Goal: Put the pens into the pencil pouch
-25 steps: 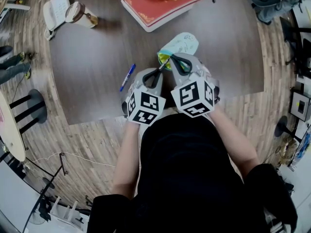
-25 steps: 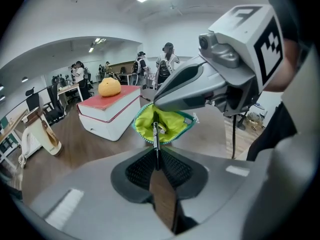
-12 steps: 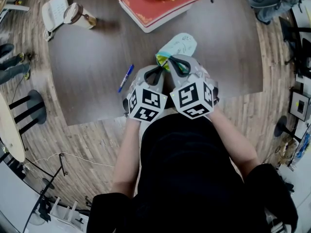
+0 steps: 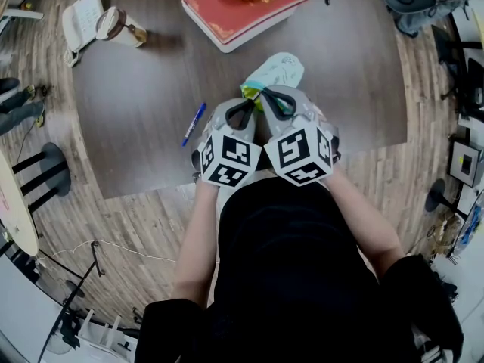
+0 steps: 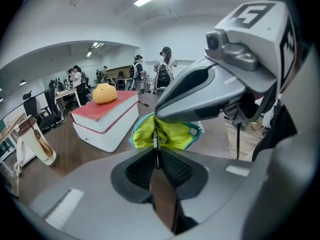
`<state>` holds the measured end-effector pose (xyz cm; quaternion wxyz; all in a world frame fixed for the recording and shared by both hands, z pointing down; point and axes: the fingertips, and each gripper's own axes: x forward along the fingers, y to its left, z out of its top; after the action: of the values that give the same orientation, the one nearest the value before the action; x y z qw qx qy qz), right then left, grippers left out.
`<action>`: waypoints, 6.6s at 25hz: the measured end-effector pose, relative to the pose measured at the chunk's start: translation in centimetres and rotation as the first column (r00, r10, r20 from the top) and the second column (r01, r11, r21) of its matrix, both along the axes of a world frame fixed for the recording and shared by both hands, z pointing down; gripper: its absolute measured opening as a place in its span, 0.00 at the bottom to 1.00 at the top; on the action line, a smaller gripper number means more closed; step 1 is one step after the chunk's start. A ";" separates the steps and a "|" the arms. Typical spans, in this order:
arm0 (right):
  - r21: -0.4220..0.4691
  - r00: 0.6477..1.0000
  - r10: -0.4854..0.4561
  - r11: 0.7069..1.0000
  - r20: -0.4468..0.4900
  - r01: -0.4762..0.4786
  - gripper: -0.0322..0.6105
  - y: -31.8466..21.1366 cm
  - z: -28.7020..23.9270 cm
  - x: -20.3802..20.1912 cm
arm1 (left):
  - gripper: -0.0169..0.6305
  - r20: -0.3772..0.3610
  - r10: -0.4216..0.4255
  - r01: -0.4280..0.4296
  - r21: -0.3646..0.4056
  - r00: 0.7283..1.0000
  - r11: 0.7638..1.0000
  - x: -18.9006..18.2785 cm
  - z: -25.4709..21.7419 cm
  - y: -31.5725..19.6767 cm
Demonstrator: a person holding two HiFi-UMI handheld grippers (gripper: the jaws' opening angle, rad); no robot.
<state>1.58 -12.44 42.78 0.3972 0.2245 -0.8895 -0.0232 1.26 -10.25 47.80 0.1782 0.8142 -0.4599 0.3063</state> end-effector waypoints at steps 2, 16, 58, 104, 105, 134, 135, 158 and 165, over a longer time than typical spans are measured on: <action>0.000 1.000 0.001 1.000 -0.001 -0.001 0.08 -0.1 0.0 0.0 | 0.09 -0.001 0.000 0.000 0.003 1.000 1.000 0.0 0.0 -0.1; 0.001 1.000 0.004 1.000 0.003 -0.004 0.08 -0.5 -0.1 0.0 | 0.12 0.004 0.002 -0.002 0.024 1.000 1.000 -0.2 -0.2 -0.4; 0.048 0.985 0.143 0.989 -0.096 -0.139 0.08 0.5 0.5 -0.3 | 0.12 0.030 -0.061 0.062 -0.056 0.998 0.996 -10.0 3.3 8.0; 0.080 0.969 0.196 0.979 -0.153 -0.186 0.08 0.7 0.8 -0.5 | 0.09 0.124 -0.122 0.145 -0.193 0.985 0.971 -16.5 12.9 14.1; 0.080 0.969 0.197 0.979 -0.152 -0.186 0.08 0.7 0.8 -0.5 | 0.09 0.122 -0.123 0.145 -0.194 0.985 0.970 -16.5 12.9 14.1; 0.085 0.971 0.201 0.978 -0.133 -0.191 0.08 0.7 0.9 -0.8 | 0.08 0.036 -0.124 0.128 -0.145 0.992 0.981 -15.6 8.3 13.5; 0.085 0.971 0.200 0.978 -0.132 -0.190 0.08 0.6 0.9 -0.8 | 0.08 0.034 -0.122 0.125 -0.143 0.992 0.982 -15.5 8.0 13.5; 0.088 0.970 0.213 0.975 -0.117 -0.203 0.08 1.0 0.9 -0.8 | 0.08 -0.033 -0.008 0.006 -0.071 0.999 0.997 -10.2 2.4 12.5; 0.085 0.971 0.212 0.975 -0.113 -0.203 0.08 1.3 0.9 -0.6 | 0.08 -0.058 0.030 -0.032 -0.050 0.998 0.998 -8.1 1.5 11.7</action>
<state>0.98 -11.14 43.67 0.4422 0.3288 -0.8340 -0.0273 -6.87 1.46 49.32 0.2071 0.8248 -0.4340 0.2974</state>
